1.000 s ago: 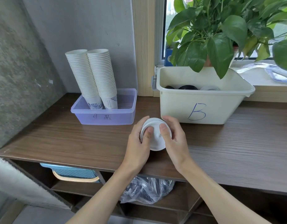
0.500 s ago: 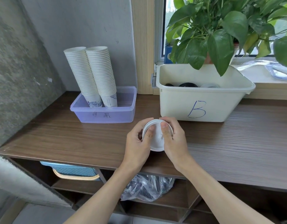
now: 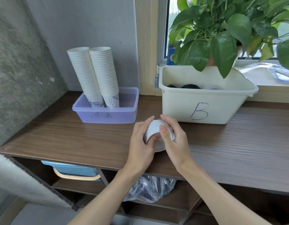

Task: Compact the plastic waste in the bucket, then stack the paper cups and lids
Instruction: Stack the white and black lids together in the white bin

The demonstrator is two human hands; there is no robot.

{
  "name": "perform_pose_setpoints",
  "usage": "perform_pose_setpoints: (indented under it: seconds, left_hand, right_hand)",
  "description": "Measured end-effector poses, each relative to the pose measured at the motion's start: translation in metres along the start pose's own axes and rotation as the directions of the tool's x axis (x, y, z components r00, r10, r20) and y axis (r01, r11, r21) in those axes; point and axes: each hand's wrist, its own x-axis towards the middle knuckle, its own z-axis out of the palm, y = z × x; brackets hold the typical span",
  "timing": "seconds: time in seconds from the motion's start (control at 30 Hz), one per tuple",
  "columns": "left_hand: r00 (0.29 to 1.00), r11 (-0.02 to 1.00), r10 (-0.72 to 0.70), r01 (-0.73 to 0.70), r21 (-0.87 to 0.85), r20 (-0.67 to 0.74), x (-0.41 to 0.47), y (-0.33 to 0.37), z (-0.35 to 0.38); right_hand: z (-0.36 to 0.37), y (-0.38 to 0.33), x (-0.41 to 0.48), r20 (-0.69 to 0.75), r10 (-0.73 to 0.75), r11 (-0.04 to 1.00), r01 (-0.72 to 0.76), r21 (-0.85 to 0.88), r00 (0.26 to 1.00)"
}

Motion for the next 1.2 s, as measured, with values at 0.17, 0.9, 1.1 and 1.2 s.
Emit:
perform_pose_setpoints:
  seconds: [0.17,0.9,1.1,1.2]
  left_hand:
    - [0.999,0.999,-0.037,0.037,0.015,0.015,0.000,-0.002,-0.001]
    - [0.994,0.984,-0.089,0.079,-0.159,-0.057,0.003,0.001,-0.001]
    - [0.997,0.995,-0.048,0.053,-0.083,0.061,0.013,-0.005,-0.011]
    - [0.997,0.998,-0.034,0.037,-0.043,0.075,0.016,-0.009,-0.009]
  right_hand:
    - [0.001,0.003,-0.001,0.000,-0.048,0.989,0.047,-0.141,0.999]
    - [0.003,0.000,-0.002,0.006,0.038,0.992,-0.037,-0.125,0.999]
    - [0.002,0.001,-0.001,-0.003,0.036,0.985,-0.036,-0.167,0.999]
    - [0.002,0.001,0.000,0.004,0.041,0.982,-0.040,-0.185,0.999]
